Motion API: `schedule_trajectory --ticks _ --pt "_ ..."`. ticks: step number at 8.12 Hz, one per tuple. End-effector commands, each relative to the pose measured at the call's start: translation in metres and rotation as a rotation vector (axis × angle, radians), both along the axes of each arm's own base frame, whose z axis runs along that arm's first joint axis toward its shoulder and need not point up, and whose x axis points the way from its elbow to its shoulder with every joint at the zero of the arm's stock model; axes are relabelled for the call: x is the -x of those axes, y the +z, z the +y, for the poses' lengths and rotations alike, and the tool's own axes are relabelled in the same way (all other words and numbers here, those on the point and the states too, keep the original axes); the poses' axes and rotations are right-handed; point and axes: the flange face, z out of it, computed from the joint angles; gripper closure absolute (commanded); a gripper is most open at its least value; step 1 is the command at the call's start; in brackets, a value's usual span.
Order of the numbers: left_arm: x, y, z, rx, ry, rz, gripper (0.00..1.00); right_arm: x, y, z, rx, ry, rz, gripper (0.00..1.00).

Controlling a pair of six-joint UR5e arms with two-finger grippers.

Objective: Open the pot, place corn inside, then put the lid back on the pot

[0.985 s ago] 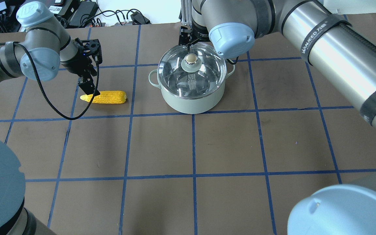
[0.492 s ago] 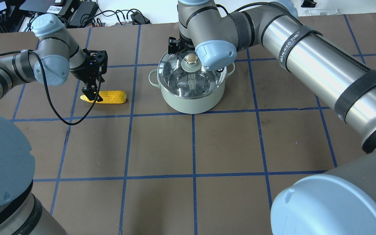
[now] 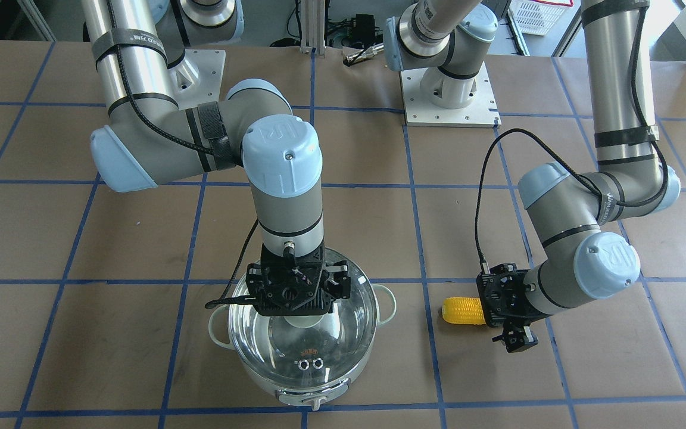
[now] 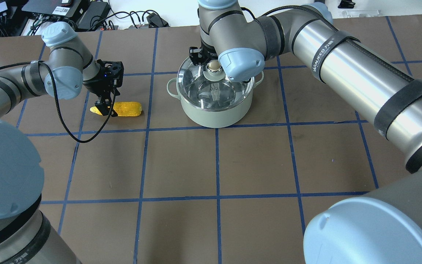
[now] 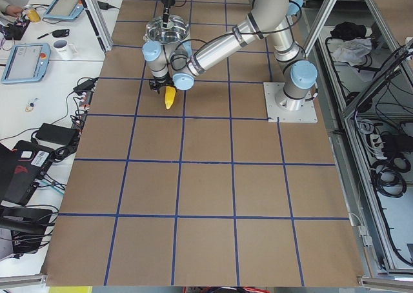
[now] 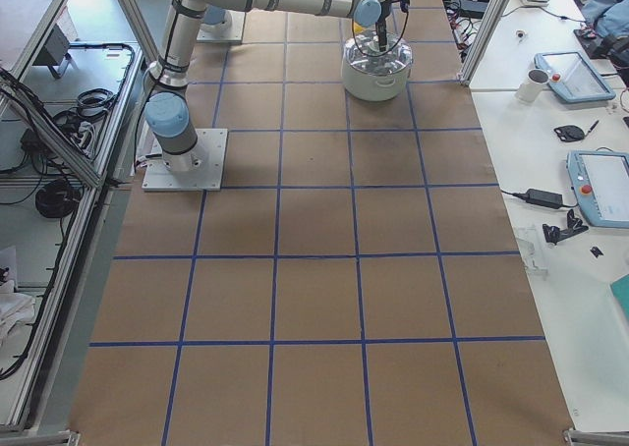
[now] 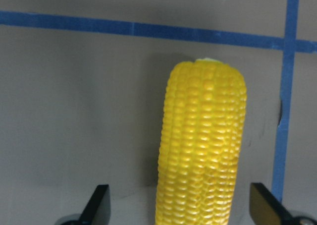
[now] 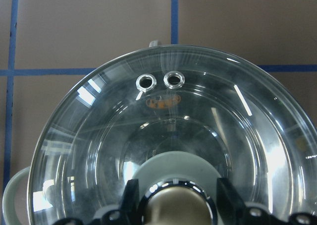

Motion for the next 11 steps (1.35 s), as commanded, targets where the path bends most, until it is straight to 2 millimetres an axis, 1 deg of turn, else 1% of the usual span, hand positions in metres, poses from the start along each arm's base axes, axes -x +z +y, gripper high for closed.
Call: schedule_trajectory --ticks 1,2,3,4,5,6,7,8,9,10,11 --pt "0.0 -0.01 0.001 -0.029 0.016 0.001 0.0 0.001 0.004 0.0 0.006 -0.002 0.0 0.83" --pt "0.0 -0.011 0.002 -0.032 0.027 0.003 0.0 0.001 0.009 -0.001 0.016 0.002 0.002 0.85" --pt "0.0 -0.01 0.001 -0.03 0.028 0.0 0.2 0.004 0.03 0.004 0.044 0.002 -0.005 0.85" --pt "0.0 -0.009 0.001 -0.028 0.028 -0.001 0.7 0.008 0.052 0.011 0.066 0.009 -0.008 0.85" --pt "-0.003 -0.008 0.002 -0.03 0.024 -0.028 1.0 0.013 0.071 0.018 0.082 0.017 -0.002 0.85" --pt "-0.008 -0.003 0.002 -0.034 0.027 -0.082 1.0 0.034 0.098 0.029 0.077 0.02 0.007 0.85" --pt "-0.011 0.005 0.003 -0.027 0.049 -0.116 1.0 0.065 0.127 0.043 0.044 0.011 0.016 0.84" --pt "-0.011 0.012 0.003 -0.016 0.051 -0.12 1.0 0.101 0.152 0.064 -0.017 0.026 0.016 0.84" --pt "-0.011 0.029 0.002 0.012 0.054 -0.125 1.0 0.136 0.169 0.085 -0.057 0.059 0.01 0.84" --pt "-0.011 0.064 0.005 0.067 0.076 -0.136 1.0 0.165 0.184 0.105 -0.101 0.023 0.012 0.85" --pt "-0.009 0.103 0.012 0.126 0.113 -0.146 1.0 0.172 0.195 0.125 -0.13 0.017 0.005 0.86"
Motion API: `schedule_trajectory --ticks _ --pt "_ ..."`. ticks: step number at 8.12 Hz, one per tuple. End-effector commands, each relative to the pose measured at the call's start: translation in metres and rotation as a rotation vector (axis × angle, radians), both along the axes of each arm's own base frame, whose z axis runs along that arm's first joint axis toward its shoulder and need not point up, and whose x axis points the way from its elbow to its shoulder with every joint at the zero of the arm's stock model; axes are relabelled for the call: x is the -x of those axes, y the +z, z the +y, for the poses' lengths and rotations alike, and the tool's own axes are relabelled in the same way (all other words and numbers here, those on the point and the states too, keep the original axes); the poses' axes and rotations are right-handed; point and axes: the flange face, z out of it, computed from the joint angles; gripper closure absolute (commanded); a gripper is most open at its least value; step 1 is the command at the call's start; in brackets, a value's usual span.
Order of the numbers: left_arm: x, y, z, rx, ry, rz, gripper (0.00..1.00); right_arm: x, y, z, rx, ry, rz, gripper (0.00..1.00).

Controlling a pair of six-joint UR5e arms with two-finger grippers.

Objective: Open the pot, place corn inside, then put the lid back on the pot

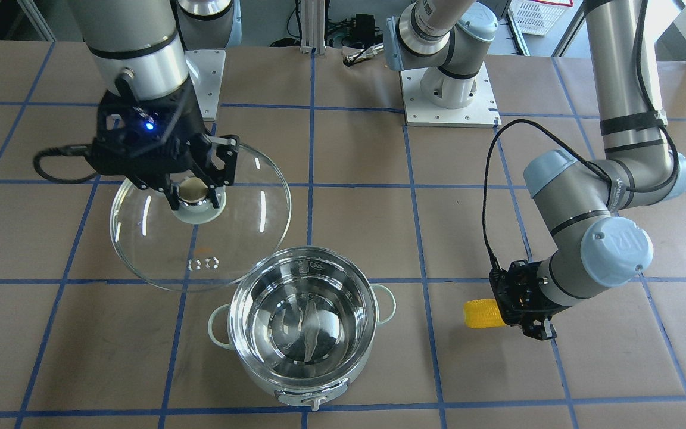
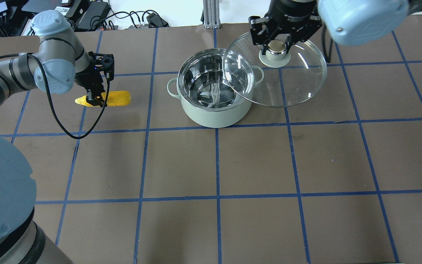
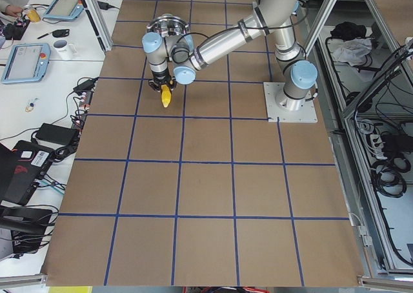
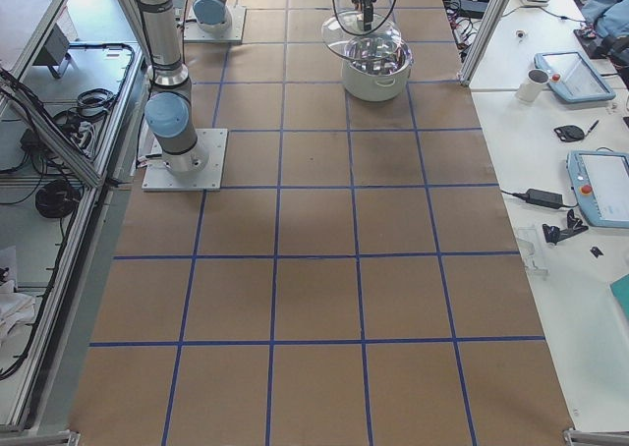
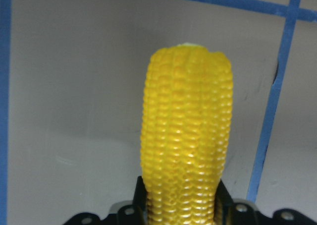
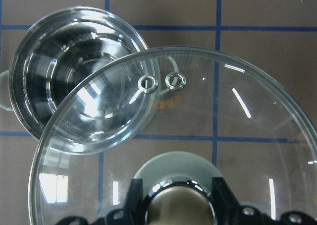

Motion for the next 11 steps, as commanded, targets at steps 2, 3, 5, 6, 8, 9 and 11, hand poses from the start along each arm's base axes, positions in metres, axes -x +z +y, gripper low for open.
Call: schedule_trajectory --ticks 2,3,5,6,8,9,11 --pt "0.019 0.131 0.027 0.212 0.125 -0.047 1.0 0.035 0.024 0.048 -0.079 -0.033 -0.021 0.85" --pt "0.042 0.16 0.038 0.264 0.161 -0.044 1.0 0.038 0.024 0.05 -0.086 -0.024 0.0 0.85" --pt "0.137 0.179 0.057 0.316 0.231 0.001 1.0 0.042 0.024 0.053 -0.097 -0.018 0.002 0.85" --pt "0.174 0.192 0.056 0.39 0.268 0.043 1.0 0.043 0.024 0.053 -0.1 -0.023 -0.005 0.85" --pt "0.226 0.197 0.066 0.436 0.237 0.096 1.0 0.046 0.023 0.052 -0.1 -0.016 0.001 0.85" --pt "0.257 0.187 0.069 0.432 0.2 0.163 1.0 0.046 0.023 0.052 -0.101 0.0 0.002 0.85" --pt "0.304 0.142 0.059 0.45 0.132 0.193 1.0 0.046 0.023 0.052 -0.099 0.013 0.005 0.84"
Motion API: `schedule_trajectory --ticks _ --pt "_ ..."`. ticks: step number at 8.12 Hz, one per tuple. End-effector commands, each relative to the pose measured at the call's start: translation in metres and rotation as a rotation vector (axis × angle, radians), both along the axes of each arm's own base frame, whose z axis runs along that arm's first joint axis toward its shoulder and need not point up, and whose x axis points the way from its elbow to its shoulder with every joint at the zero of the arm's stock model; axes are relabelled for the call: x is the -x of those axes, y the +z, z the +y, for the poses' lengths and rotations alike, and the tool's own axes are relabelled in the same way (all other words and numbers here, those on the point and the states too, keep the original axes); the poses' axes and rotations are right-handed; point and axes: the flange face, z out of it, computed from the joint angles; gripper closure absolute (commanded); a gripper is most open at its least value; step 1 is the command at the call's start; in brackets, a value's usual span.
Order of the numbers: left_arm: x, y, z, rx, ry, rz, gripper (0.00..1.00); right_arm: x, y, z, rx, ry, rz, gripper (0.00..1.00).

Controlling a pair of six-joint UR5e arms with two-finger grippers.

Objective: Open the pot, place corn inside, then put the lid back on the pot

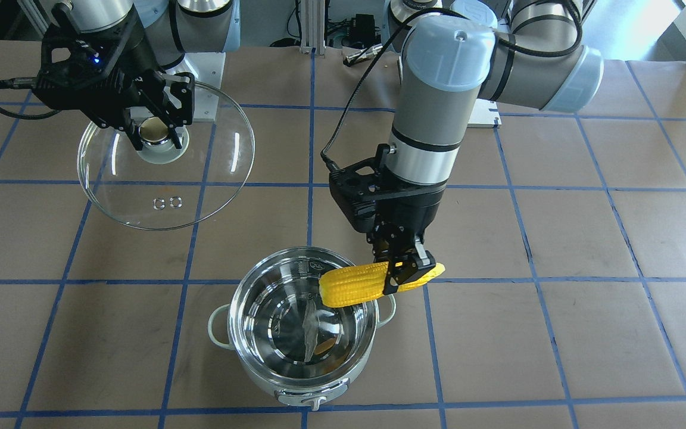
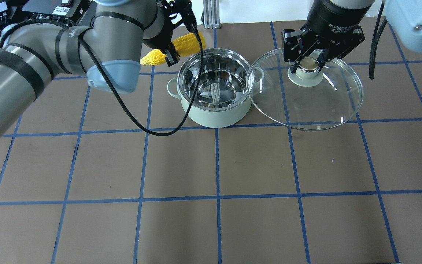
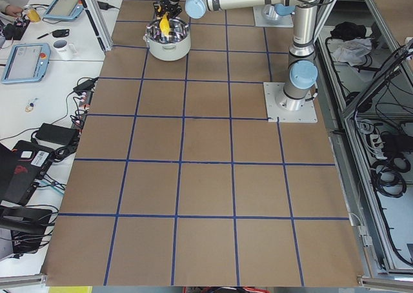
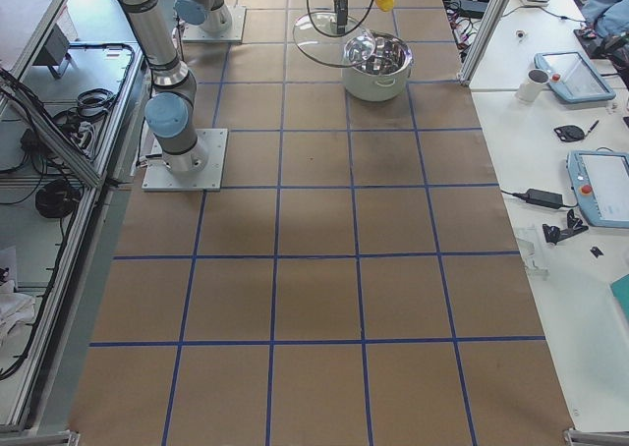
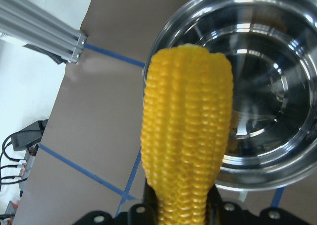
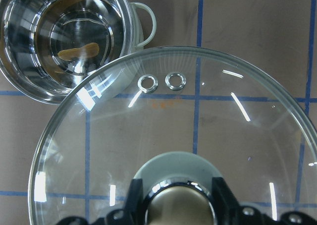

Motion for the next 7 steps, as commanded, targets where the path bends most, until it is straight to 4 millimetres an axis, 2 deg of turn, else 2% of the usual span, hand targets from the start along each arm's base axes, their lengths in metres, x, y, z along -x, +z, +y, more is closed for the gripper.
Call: schedule_trajectory --ticks 1,3,6,7 --pt "0.068 -0.059 -0.001 -0.002 -0.104 0.011 1.0 0.0 0.0 0.0 -0.001 0.013 0.002 0.84" --pt "0.08 -0.089 -0.008 -0.007 -0.188 -0.018 1.0 0.0 0.0 0.0 0.0 0.024 0.004 0.84" --pt "0.083 -0.116 -0.015 -0.033 -0.189 -0.021 1.0 0.0 0.0 0.0 0.003 0.03 0.003 0.84" --pt "0.083 -0.128 -0.018 -0.049 -0.184 -0.023 0.95 0.0 0.0 0.0 0.005 0.039 0.005 0.84"
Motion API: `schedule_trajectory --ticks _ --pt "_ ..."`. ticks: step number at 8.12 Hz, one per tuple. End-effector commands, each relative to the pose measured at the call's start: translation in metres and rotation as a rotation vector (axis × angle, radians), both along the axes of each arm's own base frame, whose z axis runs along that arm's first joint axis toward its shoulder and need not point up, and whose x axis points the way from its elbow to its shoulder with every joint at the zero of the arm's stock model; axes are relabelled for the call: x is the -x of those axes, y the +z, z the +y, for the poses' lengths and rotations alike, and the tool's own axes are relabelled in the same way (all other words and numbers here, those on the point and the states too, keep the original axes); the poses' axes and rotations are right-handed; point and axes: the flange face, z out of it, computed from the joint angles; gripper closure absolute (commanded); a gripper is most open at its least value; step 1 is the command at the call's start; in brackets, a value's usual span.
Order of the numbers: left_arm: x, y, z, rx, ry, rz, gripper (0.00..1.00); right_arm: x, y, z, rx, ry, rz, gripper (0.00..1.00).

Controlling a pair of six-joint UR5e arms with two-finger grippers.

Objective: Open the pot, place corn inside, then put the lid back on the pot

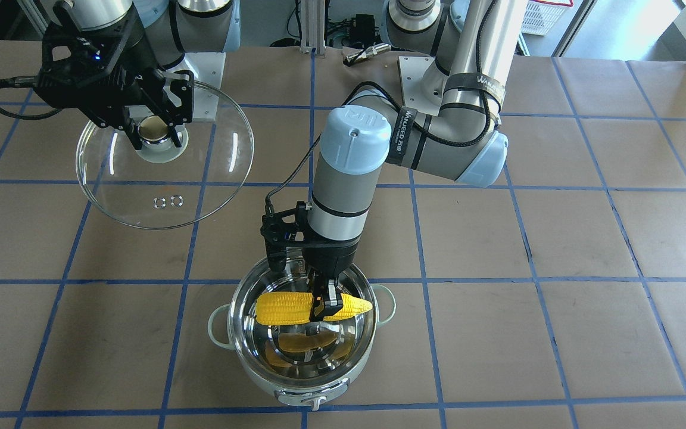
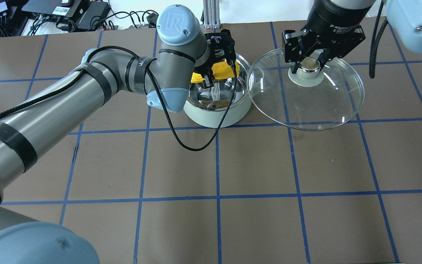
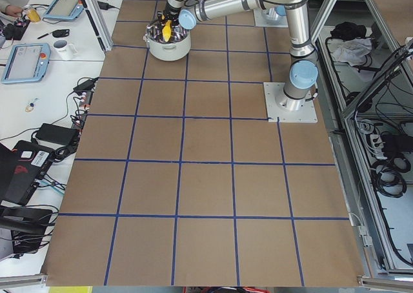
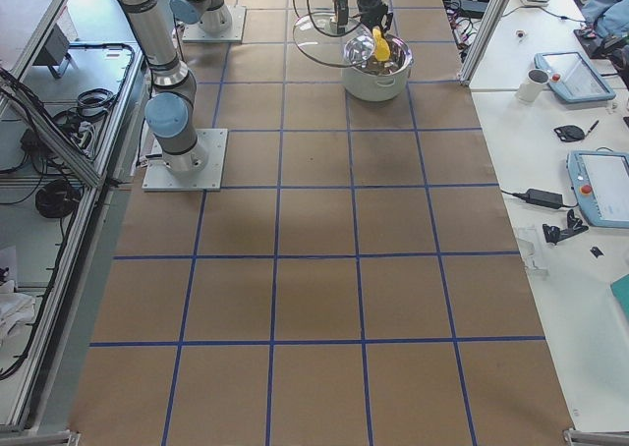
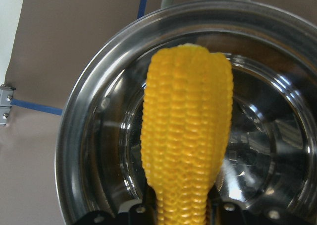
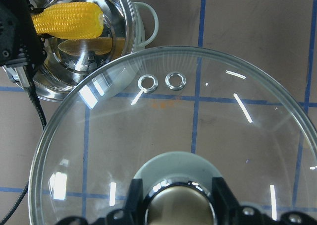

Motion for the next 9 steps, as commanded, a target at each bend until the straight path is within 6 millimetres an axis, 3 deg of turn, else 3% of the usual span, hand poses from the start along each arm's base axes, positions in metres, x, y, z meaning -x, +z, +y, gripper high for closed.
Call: schedule_trajectory --ticks 1,3,5,7,9 --pt "0.002 -0.023 -0.004 -0.037 0.047 0.011 0.4 0.001 0.0 0.0 0.002 0.011 0.002 0.85" --pt "0.006 -0.018 -0.002 -0.049 0.114 0.061 0.01 0.006 0.0 -0.002 -0.003 0.0 0.003 0.84" --pt "0.009 -0.001 -0.002 -0.025 0.11 0.076 0.0 0.006 0.0 -0.002 -0.003 0.0 0.003 0.84" --pt "0.003 0.047 0.003 0.036 0.135 0.104 0.0 0.007 0.0 -0.002 -0.002 -0.001 0.003 0.85" --pt "-0.019 0.086 0.012 0.006 0.239 0.13 0.0 0.007 0.002 -0.004 0.015 0.0 0.004 0.85"
